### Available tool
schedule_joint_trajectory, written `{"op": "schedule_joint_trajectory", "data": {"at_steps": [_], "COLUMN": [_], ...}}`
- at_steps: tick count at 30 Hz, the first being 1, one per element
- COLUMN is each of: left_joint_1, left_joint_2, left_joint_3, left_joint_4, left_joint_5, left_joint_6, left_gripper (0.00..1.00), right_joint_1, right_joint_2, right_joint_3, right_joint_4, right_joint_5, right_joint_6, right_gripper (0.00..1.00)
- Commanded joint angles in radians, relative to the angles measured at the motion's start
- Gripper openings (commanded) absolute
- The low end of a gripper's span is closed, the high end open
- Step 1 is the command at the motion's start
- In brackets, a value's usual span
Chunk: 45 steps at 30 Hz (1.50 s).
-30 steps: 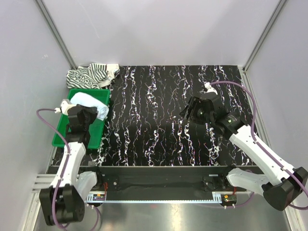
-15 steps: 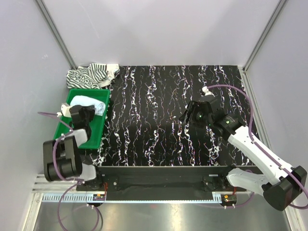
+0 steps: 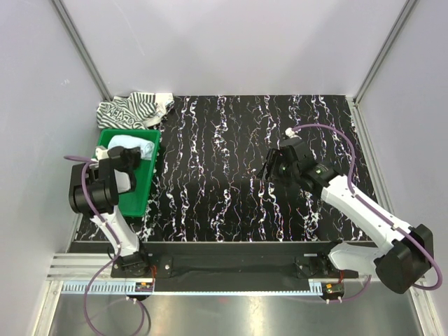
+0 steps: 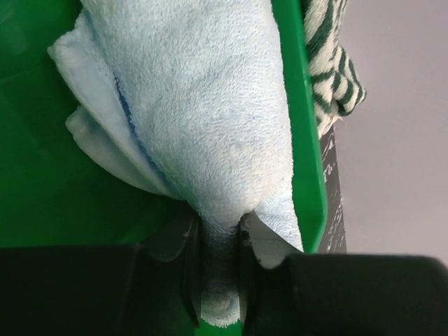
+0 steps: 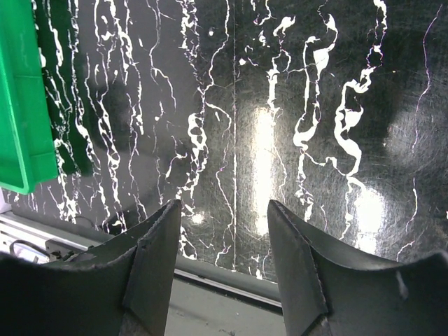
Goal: Roll the towels
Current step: Place the rolled towel into the container
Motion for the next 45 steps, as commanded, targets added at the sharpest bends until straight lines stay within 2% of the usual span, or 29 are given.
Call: {"op": "schedule_joint_trajectory", "data": {"at_steps": [1, 7, 11, 12, 14, 15, 16, 18, 19, 21, 25, 30, 38, 40, 42, 43, 45], "left_joint_1": [0.006, 0.019, 0.048, 0.051, 0.059, 0.06, 0.062, 0.062, 0.062, 0.062, 0.06, 0.062, 0.054, 0.036, -0.001, -0.016, -0.071], "left_joint_2": [0.058, 0.132, 0.17, 0.175, 0.179, 0.181, 0.179, 0.164, 0.156, 0.127, 0.058, -0.075, -0.271, -0.293, -0.266, -0.237, -0.106], "left_joint_3": [0.072, 0.156, 0.297, 0.308, 0.303, 0.294, 0.29, 0.273, 0.259, 0.245, 0.193, 0.147, 0.127, 0.193, 0.294, 0.448, 0.609], "left_joint_4": [0.146, 0.124, -0.158, -0.162, -0.159, -0.154, -0.143, -0.134, -0.136, -0.151, -0.157, -0.221, -0.349, -0.402, -0.539, -0.664, -0.786], "left_joint_5": [0.023, 0.094, 0.257, 0.268, 0.296, 0.302, 0.31, 0.304, 0.302, 0.292, 0.285, 0.255, 0.184, 0.163, 0.146, 0.149, 0.129], "left_joint_6": [-0.02, -0.077, -0.075, -0.08, -0.091, -0.094, -0.092, -0.089, -0.083, -0.071, -0.046, 0.02, 0.086, 0.109, 0.17, 0.197, 0.294], "left_gripper": [0.0, 0.0, 0.0, 0.13, 0.28, 0.33, 0.44, 0.51, 0.66, 0.69, 0.88, 0.98, 0.99, 0.95, 0.95, 0.95, 0.95], "right_joint_1": [-0.002, -0.002, -0.002, -0.002, -0.001, -0.002, -0.002, -0.002, -0.002, -0.002, -0.002, -0.002, -0.002, -0.002, -0.002, -0.002, -0.002], "right_joint_2": [0.016, 0.027, 0.019, 0.012, 0.002, -0.01, -0.015, -0.034, -0.041, -0.059, -0.09, -0.13, -0.177, -0.179, -0.179, -0.177, -0.17], "right_joint_3": [0.014, 0.01, 0.015, 0.014, 0.012, 0.009, 0.004, -0.006, -0.009, -0.017, -0.032, -0.046, -0.052, -0.055, -0.068, -0.072, -0.082], "right_joint_4": [0.036, 0.036, 0.022, 0.016, 0.016, 0.01, 0.009, 0.01, 0.01, 0.002, -0.001, -0.013, -0.044, -0.045, -0.03, -0.022, -0.001], "right_joint_5": [-0.006, -0.004, 0.002, 0.005, 0.008, 0.01, 0.011, 0.011, 0.013, 0.016, 0.019, 0.021, 0.025, 0.025, 0.021, 0.015, 0.001], "right_joint_6": [-0.014, -0.014, -0.02, -0.022, -0.022, -0.022, -0.02, -0.016, -0.014, -0.013, -0.008, 0.004, 0.0, -0.003, -0.002, 0.001, 0.006], "right_gripper": [0.6, 0.62, 0.62, 0.62, 0.63, 0.63, 0.63, 0.63, 0.63, 0.63, 0.63, 0.63, 0.64, 0.64, 0.64, 0.64, 0.64]}}
